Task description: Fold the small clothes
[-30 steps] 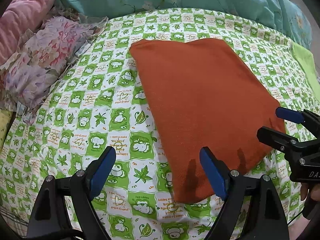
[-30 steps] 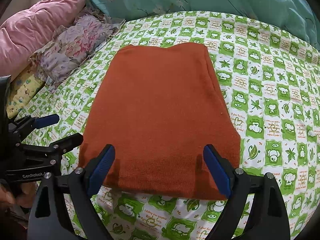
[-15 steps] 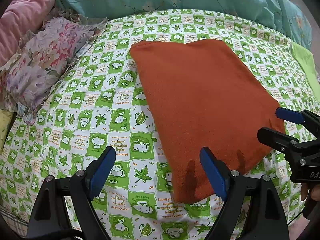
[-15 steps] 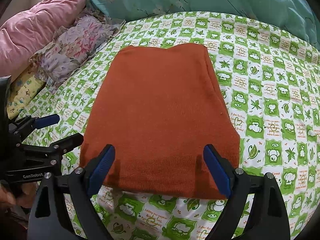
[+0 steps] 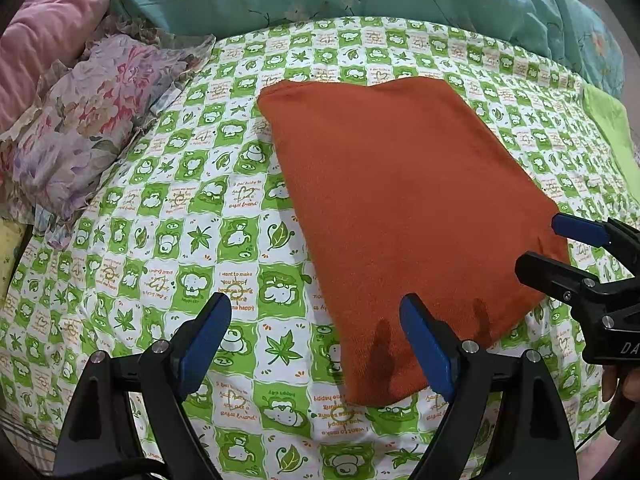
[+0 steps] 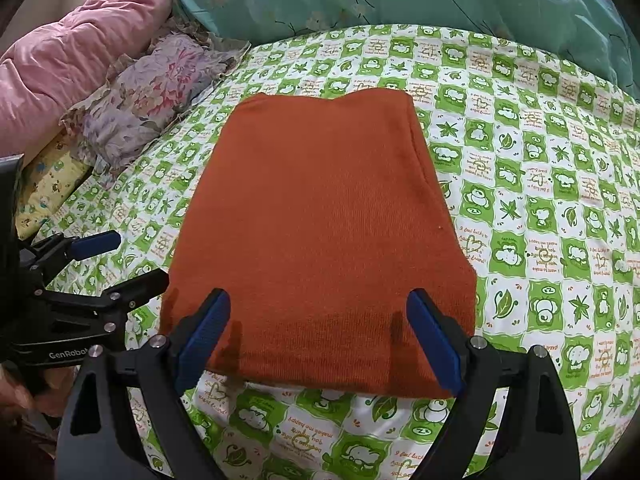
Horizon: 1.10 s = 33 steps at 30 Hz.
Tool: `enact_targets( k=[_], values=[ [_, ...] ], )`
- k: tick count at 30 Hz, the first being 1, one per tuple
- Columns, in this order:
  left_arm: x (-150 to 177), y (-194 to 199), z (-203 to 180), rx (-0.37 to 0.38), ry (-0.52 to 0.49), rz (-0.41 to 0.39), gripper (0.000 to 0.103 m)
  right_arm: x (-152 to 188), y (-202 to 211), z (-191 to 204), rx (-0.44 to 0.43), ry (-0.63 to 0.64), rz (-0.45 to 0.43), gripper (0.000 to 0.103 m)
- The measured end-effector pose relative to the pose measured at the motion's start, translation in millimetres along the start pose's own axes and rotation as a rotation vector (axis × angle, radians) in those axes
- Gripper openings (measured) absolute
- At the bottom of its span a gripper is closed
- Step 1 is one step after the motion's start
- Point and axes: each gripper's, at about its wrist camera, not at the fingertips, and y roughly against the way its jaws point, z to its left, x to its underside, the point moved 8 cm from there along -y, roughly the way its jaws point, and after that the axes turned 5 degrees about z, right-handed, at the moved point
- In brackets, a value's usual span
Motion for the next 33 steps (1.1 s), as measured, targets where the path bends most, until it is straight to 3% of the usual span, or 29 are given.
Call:
enact_targets(
  k=[33],
  values=[
    [-1.9,-0.8,0.7,-0.002,-0.004,-0.009,0.087,-3.8,3.7,-1.3,0.001,-0.004,-0.008,0.090]
  ],
)
